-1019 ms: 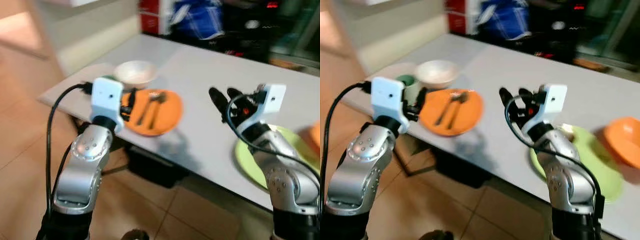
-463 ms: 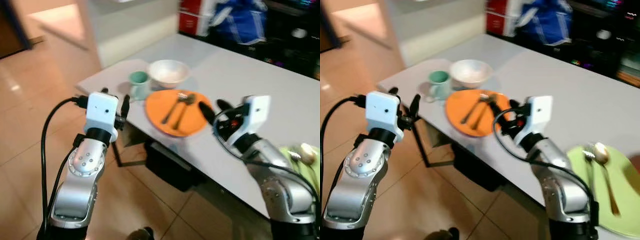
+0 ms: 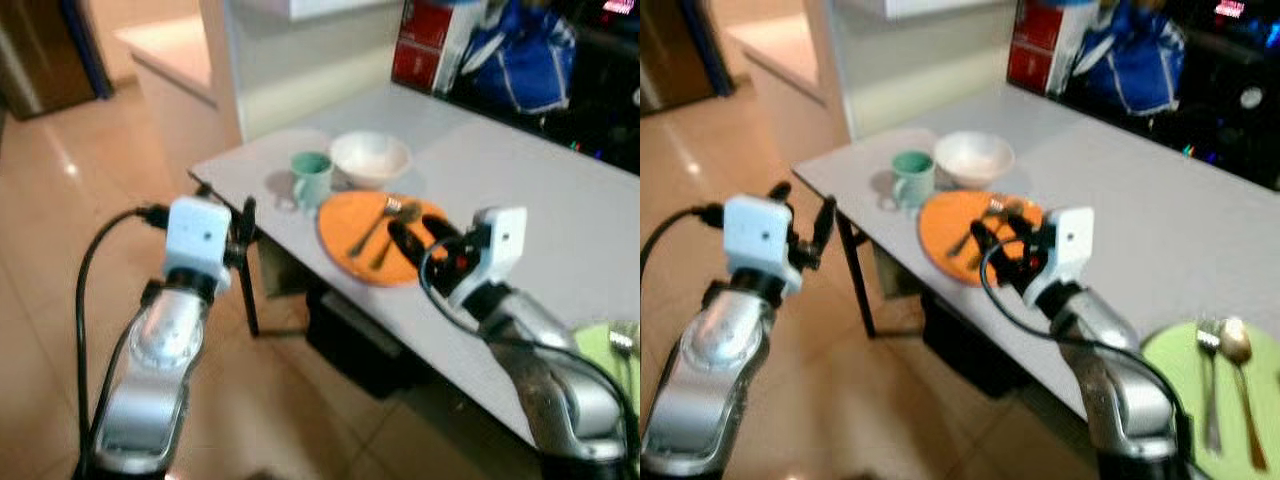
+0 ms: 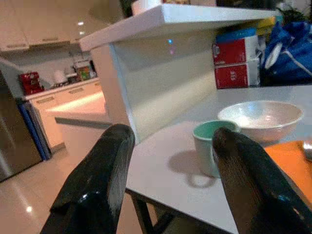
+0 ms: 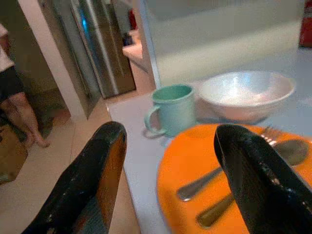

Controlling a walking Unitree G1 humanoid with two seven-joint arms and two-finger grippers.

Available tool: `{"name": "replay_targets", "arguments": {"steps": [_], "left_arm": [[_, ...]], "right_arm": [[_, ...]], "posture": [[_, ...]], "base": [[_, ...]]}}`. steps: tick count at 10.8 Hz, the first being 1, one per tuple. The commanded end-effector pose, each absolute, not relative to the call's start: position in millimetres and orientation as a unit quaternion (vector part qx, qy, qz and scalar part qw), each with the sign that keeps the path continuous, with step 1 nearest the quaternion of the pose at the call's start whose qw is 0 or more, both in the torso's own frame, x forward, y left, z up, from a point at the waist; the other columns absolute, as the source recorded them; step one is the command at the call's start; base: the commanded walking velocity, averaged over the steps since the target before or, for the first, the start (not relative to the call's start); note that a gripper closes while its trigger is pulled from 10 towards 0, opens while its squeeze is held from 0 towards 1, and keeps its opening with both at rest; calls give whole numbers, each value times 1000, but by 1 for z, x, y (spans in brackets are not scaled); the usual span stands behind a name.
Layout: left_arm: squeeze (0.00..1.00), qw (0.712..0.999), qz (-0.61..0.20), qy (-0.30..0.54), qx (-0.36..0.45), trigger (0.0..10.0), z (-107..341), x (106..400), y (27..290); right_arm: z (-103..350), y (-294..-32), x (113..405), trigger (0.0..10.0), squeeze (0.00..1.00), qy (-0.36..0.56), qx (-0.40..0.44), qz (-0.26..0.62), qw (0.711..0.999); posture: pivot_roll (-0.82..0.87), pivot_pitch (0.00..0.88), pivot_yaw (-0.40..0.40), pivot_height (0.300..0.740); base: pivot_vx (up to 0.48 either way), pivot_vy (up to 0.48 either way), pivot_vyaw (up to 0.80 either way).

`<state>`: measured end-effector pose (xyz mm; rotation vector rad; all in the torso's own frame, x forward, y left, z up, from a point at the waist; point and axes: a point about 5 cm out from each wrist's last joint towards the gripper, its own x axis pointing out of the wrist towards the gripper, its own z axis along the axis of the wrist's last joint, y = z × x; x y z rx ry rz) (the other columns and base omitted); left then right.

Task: Setting the table

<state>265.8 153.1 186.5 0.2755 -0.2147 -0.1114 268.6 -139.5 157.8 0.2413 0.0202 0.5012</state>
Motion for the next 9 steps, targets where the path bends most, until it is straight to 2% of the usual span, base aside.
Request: {"name": "replay_targets", "arguments": {"steps": [1, 9], "left_arm": [[0, 983, -49, -108, 139, 10000, 185, 265, 157], [0, 982, -40, -120, 140, 10000, 187, 264, 161]], "right_arm": [[159, -138, 268, 10000, 0, 4, 114, 255, 960], [164, -132, 268, 10000, 0, -18, 121, 282, 952]], "posture": [[12, 0, -35, 740], [25, 0, -52, 740]], "base": [[334, 0, 800], [341, 0, 800]]}}
